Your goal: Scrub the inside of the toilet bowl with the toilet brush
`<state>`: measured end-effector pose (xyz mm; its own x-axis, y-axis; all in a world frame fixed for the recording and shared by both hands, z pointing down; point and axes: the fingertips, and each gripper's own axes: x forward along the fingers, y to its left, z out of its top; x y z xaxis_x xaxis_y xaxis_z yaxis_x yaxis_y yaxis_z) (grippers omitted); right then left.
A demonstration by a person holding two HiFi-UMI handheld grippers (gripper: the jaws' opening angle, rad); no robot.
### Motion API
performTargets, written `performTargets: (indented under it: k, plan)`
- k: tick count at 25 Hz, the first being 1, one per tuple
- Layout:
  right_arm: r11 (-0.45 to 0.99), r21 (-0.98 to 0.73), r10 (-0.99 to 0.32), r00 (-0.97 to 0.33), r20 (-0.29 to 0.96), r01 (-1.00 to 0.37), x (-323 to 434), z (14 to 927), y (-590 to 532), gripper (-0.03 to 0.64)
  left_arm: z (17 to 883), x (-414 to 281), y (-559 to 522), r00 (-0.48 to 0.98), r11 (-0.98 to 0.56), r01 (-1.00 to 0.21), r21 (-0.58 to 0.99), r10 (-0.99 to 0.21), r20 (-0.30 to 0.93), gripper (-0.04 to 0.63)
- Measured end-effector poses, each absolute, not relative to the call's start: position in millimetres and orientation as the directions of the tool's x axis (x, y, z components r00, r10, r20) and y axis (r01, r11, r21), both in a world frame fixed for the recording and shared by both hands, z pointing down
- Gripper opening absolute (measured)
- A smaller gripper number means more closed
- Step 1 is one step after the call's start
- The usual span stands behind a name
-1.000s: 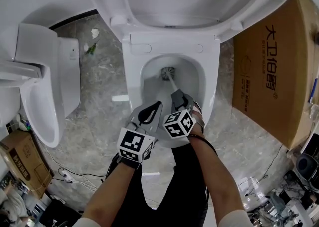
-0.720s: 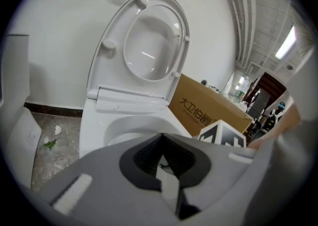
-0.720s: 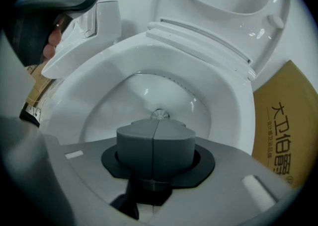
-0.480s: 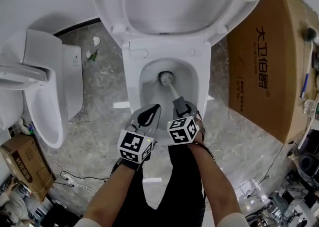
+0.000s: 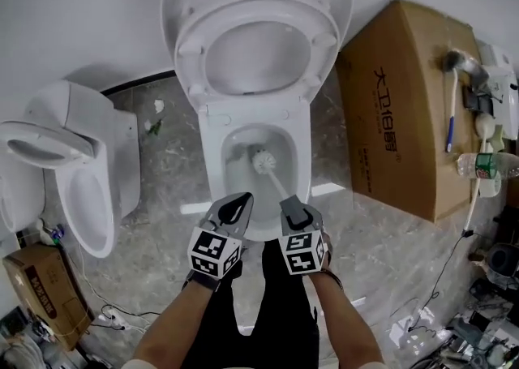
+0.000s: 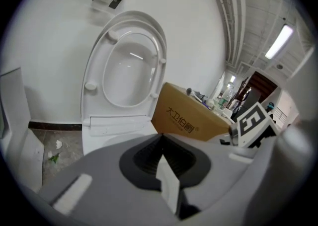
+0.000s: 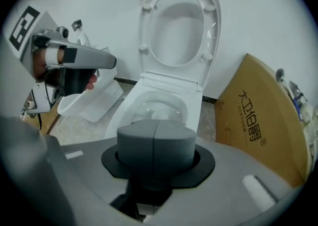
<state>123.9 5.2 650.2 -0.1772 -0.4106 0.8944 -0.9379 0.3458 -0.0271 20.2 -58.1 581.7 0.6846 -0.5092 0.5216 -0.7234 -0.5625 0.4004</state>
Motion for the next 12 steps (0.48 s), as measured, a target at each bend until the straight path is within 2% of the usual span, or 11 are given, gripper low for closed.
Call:
performTargets:
  k: [12]
  plan:
    - [0.285, -0.034, -0.535, -0.188, 0.823, -0.958, 122, 476, 61, 0.161, 420, 13, -28, 0.747, -0.689, -0.644, 0.333, -0.474, 0.465, 0.006]
